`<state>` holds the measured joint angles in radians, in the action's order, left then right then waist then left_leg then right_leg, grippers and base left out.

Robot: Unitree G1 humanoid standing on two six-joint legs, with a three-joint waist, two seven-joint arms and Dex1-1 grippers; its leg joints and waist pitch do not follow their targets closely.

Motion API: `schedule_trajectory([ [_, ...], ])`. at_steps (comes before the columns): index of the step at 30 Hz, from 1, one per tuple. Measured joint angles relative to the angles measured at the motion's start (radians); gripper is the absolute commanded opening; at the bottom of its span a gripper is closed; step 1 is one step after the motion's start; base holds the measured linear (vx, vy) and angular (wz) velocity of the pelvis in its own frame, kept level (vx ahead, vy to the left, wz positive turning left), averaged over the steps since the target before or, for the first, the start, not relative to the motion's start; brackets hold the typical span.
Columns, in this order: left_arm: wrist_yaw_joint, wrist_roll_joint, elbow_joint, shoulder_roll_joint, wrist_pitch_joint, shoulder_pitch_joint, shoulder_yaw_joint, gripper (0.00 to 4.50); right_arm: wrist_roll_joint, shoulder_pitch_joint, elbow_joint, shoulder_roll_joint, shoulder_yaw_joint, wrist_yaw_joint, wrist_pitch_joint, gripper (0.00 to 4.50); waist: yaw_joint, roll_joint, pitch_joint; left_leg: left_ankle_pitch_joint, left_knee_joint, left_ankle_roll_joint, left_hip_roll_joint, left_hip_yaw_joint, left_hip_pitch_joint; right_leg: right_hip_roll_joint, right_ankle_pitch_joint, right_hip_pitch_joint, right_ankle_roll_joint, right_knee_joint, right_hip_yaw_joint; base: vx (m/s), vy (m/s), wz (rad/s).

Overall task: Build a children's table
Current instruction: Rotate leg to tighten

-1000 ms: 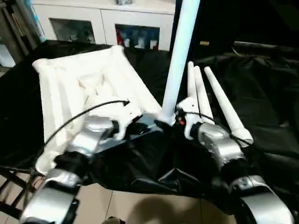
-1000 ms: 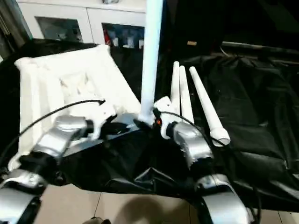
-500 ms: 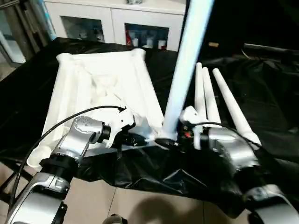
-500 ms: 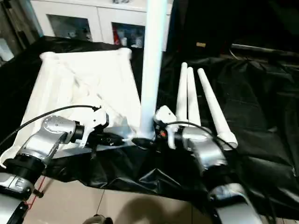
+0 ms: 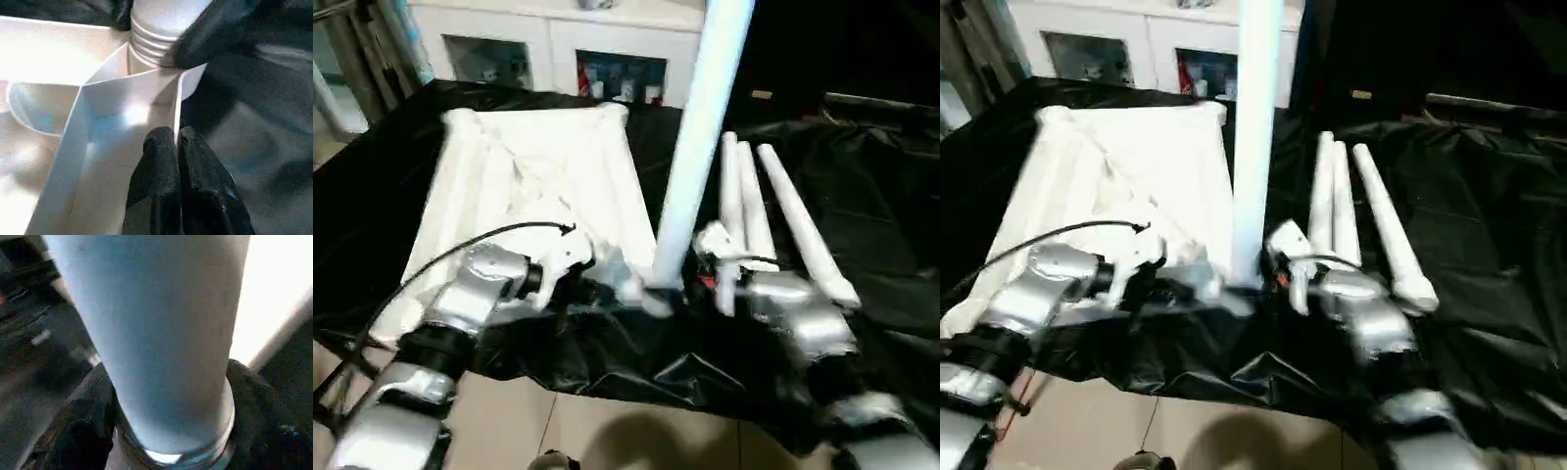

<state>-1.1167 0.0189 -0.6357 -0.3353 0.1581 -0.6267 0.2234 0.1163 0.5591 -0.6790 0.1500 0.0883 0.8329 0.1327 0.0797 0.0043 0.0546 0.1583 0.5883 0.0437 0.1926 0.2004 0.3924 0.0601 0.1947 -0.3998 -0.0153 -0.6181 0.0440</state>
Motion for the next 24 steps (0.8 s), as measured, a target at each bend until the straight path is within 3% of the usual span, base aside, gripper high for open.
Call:
schedule_trajectory([
  [4, 0.146, 0.022, -0.026, 0.072, 0.045, -0.029, -0.007, 0.00, -0.010, 0.060, -0.095, -0.055, -0.046, -0.208, -0.016, 2.76, -0.018, 0.000, 0.000, 0.000, -0.001, 0.000, 0.000, 0.000, -0.002, 0.000, -0.001, 0.001, 0.000, 0.001, 0.000, 0.000, 0.000, 0.00],
  [8, 0.276, 0.035, -0.029, 0.140, 0.110, -0.047, -0.025, 0.00, -0.014, 0.104, -0.159, -0.095, -0.081, -0.371, -0.033, 2.76, -0.018, 0.001, 0.000, 0.000, -0.002, 0.000, 0.000, 0.000, -0.001, 0.000, -0.001, 0.001, 0.000, 0.001, 0.000, 0.000, 0.000, 0.00],
  [9, 0.290, 0.036, -0.029, 0.149, 0.119, -0.049, -0.026, 0.00, -0.014, 0.106, -0.164, -0.097, -0.084, -0.387, -0.035, 3.11, -0.017, 0.001, 0.000, 0.000, -0.002, 0.000, 0.000, 0.000, -0.001, 0.000, -0.001, 0.001, 0.000, 0.002, 0.000, 0.000, 0.000, 0.00],
  [13, 0.325, 0.048, -0.027, 0.174, 0.126, -0.050, -0.026, 0.00, -0.015, 0.118, -0.193, -0.107, -0.105, -0.410, -0.054, 3.54, -0.016, 0.001, -0.001, 0.000, -0.001, 0.000, -0.001, 0.000, -0.001, 0.000, -0.001, 0.003, 0.000, 0.004, 0.000, 0.000, 0.000, 0.00],
  [18, 0.339, 0.053, -0.028, 0.183, 0.123, -0.051, -0.026, 0.00, -0.047, 0.118, -0.209, -0.109, -0.100, -0.425, -0.100, 3.64, -0.014, 0.001, 0.000, 0.000, -0.001, 0.000, -0.001, 0.000, -0.001, 0.001, -0.001, 0.002, 0.000, 0.004, 0.000, 0.000, 0.000, 0.00],
  [24, 0.400, 0.063, -0.092, 0.211, 0.077, -0.089, -0.023, 0.00, -0.049, 0.085, -0.146, -0.093, -0.100, -0.451, -0.097, 3.64, -0.008, 0.002, 0.000, 0.000, -0.001, 0.000, -0.001, 0.000, 0.001, 0.001, -0.002, 0.001, 0.001, 0.005, 0.000, 0.000, 0.000, 0.00],
])
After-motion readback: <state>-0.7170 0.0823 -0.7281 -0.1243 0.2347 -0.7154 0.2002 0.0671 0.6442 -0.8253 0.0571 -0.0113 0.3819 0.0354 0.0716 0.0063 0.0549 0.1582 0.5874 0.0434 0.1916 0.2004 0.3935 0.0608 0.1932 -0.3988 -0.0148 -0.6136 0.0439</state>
